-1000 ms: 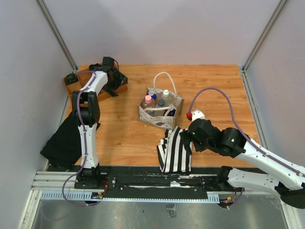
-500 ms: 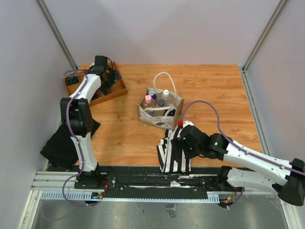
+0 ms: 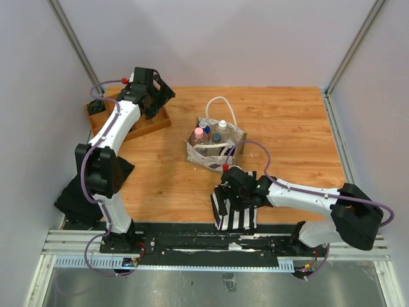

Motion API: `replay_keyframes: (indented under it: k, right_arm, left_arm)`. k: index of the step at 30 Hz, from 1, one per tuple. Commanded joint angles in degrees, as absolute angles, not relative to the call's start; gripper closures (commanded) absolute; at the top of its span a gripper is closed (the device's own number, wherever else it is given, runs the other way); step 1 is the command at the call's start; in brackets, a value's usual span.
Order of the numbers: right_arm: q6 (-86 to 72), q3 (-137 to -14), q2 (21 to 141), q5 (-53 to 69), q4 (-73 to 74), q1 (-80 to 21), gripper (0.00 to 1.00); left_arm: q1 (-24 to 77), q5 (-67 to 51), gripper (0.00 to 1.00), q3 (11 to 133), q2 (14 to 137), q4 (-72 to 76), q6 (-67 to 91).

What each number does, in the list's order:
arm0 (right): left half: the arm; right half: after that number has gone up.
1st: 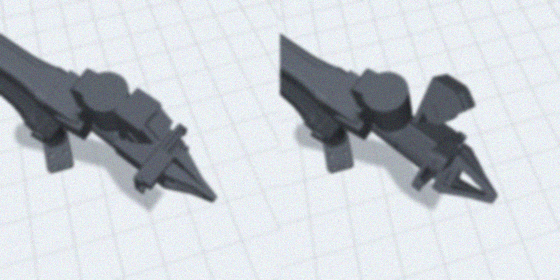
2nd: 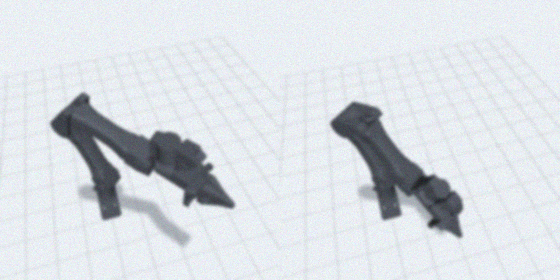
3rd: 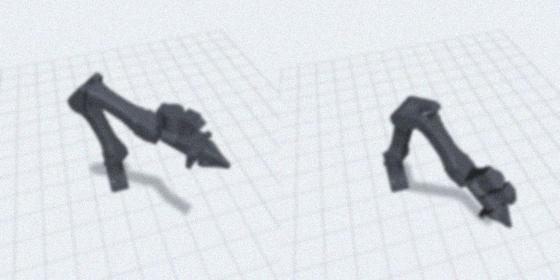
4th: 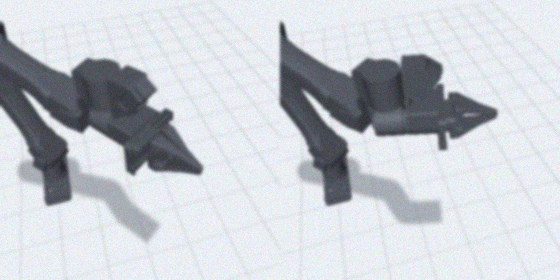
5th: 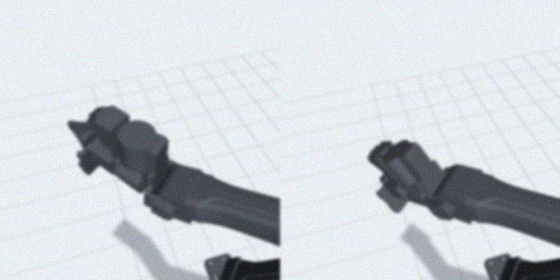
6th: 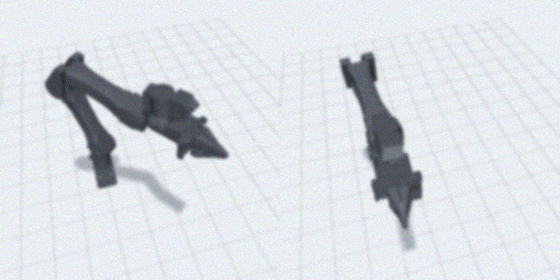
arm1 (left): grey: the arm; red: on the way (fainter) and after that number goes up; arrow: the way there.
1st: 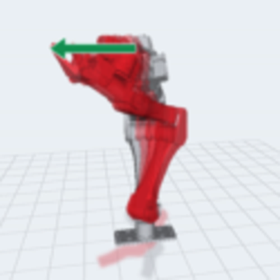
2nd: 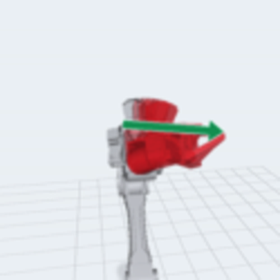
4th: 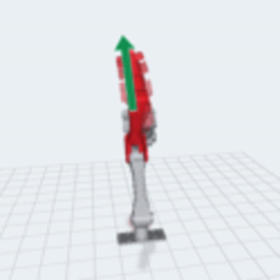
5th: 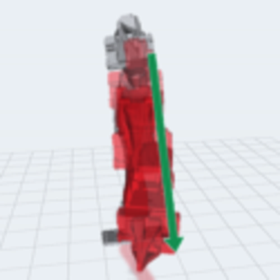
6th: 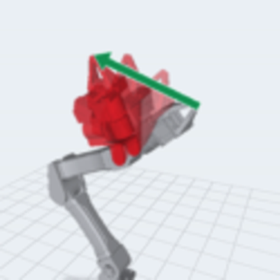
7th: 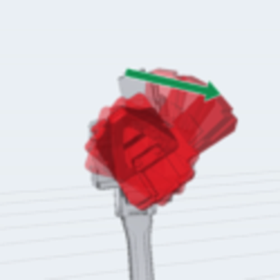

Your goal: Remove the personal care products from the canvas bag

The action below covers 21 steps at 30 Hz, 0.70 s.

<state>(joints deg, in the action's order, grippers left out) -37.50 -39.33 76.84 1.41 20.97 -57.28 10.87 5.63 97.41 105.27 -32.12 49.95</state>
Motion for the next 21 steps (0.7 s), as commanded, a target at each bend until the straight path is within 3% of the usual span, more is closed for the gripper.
replay_keyframes:
  k: [1, 11, 16, 21]
  right_arm:
    - [-40.4, -36.6, 76.6, -3.6, 24.6, -49.6, 0.02]
    - [-29.6, -32.0, 72.9, -4.2, 30.5, -10.4, 0.02]
    - [-23.2, -40.8, 83.8, -2.6, 32.9, 5.0, 0.02]
    - [-23.5, -52.4, 94.9, -9.0, 39.8, 12.1, 0.02]
  left_arm:
    - [10.7, 6.3, 0.00, 95.3, 100.0, -31.9, 47.6]
    - [10.7, 5.5, 0.00, 90.4, 97.2, -31.9, 46.8]
    - [10.7, 3.6, 0.00, 86.9, 95.4, -31.1, 47.4]
    - [10.7, 3.7, 0.00, 83.8, 91.9, -30.5, 47.3]
